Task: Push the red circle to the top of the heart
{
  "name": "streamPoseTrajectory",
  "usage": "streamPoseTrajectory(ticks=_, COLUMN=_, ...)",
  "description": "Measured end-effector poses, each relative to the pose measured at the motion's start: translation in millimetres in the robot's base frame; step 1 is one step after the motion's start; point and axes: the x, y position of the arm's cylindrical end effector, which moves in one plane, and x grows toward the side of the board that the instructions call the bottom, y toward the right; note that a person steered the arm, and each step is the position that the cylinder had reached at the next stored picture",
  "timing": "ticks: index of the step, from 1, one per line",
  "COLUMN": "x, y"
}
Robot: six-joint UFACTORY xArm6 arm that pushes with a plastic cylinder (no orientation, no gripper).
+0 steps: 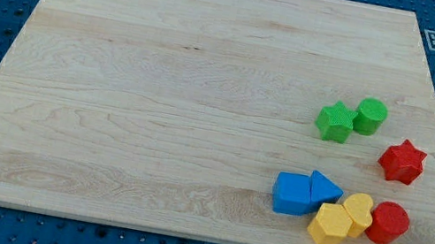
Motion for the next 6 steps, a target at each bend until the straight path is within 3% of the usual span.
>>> streamPoseTrajectory(ticks=1, x=-10, y=-33)
streamPoseTrajectory(ticks=3, x=-80, y=-61)
streamPoseTrajectory(ticks=6, x=-84, y=-70)
